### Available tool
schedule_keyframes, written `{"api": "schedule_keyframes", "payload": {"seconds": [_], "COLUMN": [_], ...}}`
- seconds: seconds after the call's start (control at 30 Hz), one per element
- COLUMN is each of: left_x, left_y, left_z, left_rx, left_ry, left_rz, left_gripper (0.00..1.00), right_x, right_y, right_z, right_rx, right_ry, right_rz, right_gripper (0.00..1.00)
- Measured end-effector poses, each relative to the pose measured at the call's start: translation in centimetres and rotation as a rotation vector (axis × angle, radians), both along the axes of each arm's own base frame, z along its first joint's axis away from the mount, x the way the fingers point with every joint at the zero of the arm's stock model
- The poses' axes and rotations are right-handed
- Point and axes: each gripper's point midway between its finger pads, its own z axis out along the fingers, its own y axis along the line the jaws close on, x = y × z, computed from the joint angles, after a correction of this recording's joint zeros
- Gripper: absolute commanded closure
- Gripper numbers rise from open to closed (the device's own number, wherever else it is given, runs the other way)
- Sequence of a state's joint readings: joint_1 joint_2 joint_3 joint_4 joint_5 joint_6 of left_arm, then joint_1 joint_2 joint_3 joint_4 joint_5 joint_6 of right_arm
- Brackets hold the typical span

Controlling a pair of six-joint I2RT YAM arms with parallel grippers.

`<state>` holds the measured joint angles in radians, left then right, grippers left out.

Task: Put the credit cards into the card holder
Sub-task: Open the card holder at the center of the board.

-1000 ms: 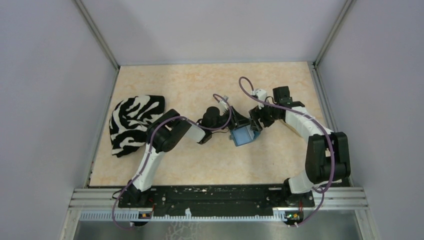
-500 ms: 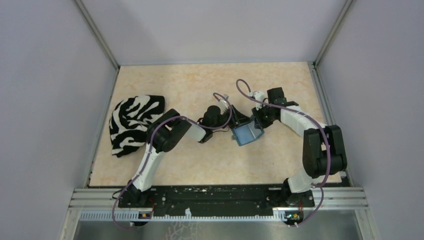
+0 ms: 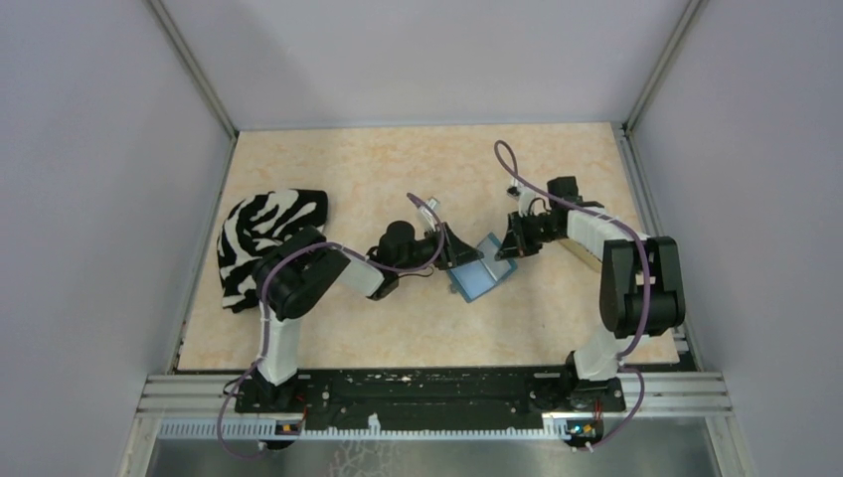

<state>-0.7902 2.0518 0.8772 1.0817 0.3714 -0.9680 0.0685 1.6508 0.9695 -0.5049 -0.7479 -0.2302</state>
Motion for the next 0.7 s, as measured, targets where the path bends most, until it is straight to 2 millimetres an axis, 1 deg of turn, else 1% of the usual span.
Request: {"api": "schedule_keyframes", "payload": {"seconds": [0.07, 0.17, 0.27, 0.37, 0.43, 0.57, 0.6, 0.67, 0.7], "left_x": [-1.2, -2.1, -2.1, -1.9, -1.7, -0.9, -0.8, -0.5, -0.3], "left_y": [1.0, 1.9, 2.1, 2.7, 3.1, 4.6, 5.1, 5.6, 5.8], "left_z": [-0.7, -0.9, -0.9, -1.9, -2.8, -5.3, -6.1, -6.3, -6.3], "left_rx": [0.037, 0.078, 0.101, 0.138, 0.171, 0.281, 0.309, 0.326, 0.335], "left_ry": [-0.002, -0.021, -0.048, -0.042, -0.035, -0.024, -0.019, -0.026, -0.034], "left_rz": [-0.015, -0.028, -0.034, -0.028, -0.016, 0.038, 0.053, 0.073, 0.083], "left_gripper": [0.55, 0.56, 0.57, 0.57, 0.57, 0.56, 0.56, 0.56, 0.56], "right_x": [-0.2, -0.3, -0.7, -1.0, -0.7, -0.6, -0.7, -0.6, -0.5], "right_y": [0.9, 1.8, 2.3, 2.7, 2.9, 2.8, 2.6, 2.2, 2.1], "right_z": [0.8, 1.6, 1.8, 1.8, 1.2, -1.4, -2.1, -2.7, -2.9], "right_rx": [0.065, 0.143, 0.201, 0.242, 0.263, 0.253, 0.238, 0.206, 0.193], "right_ry": [0.012, 0.025, 0.055, 0.097, 0.124, 0.216, 0.237, 0.250, 0.251], "right_rz": [0.007, -0.001, -0.016, -0.037, -0.061, -0.130, -0.150, -0.182, -0.193], "right_gripper": [1.00, 1.00, 1.00, 1.00, 1.00, 0.99, 0.89, 0.73, 0.68]}}
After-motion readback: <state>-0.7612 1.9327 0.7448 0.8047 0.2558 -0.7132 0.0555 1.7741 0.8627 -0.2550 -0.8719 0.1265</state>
